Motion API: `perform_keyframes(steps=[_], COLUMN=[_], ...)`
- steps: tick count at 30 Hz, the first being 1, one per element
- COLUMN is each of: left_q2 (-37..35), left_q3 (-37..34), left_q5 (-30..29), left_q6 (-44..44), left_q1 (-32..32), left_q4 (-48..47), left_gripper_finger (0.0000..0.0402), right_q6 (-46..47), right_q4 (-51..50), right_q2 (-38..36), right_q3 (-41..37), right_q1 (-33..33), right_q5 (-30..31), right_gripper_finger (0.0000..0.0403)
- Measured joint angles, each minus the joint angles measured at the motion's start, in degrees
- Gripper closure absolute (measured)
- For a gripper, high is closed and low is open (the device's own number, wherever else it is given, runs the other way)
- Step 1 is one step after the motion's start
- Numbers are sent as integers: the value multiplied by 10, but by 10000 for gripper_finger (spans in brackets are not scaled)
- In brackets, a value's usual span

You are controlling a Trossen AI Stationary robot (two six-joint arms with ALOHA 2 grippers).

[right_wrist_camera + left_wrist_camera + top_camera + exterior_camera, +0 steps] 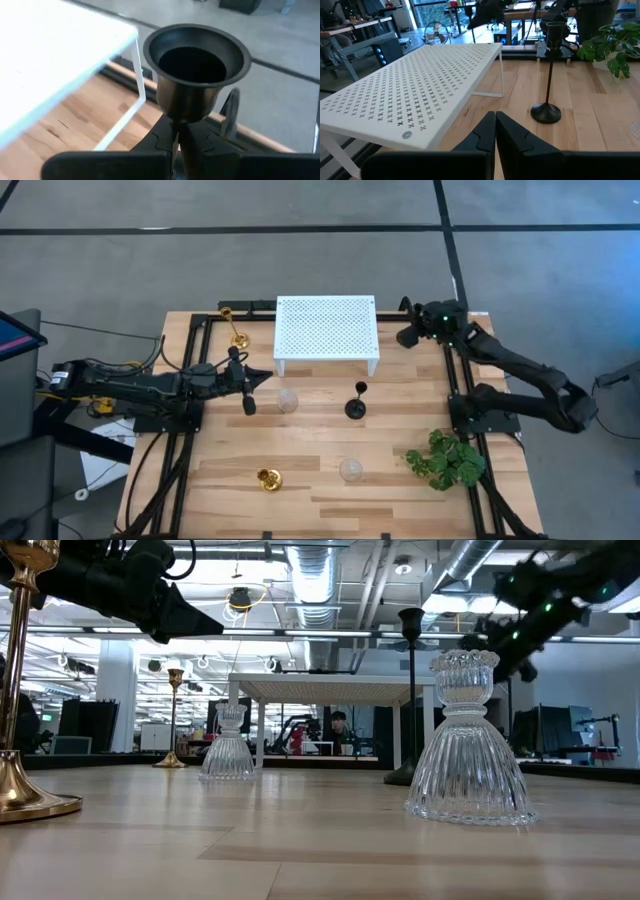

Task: Pick & Place candle stick holders
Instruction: Put the top black candle holder on the shelf

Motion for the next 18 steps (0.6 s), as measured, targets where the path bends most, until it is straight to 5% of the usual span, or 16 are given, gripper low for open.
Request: perform_keyframes(steps=[8,18], left_q2=[0,0], left_q3=[0,0], left_q5=[0,0], left_q6=[0,0], left_q1=[0,0], left_q4=[0,0], left_gripper_finger=[390,390], right_q6=[-31,-87], right_q4=[-93,-100], right_q2=[-26,108], right_q3=[142,318], right_q1=[33,96], right_q5=[-2,-4], right_gripper_finger=[401,402])
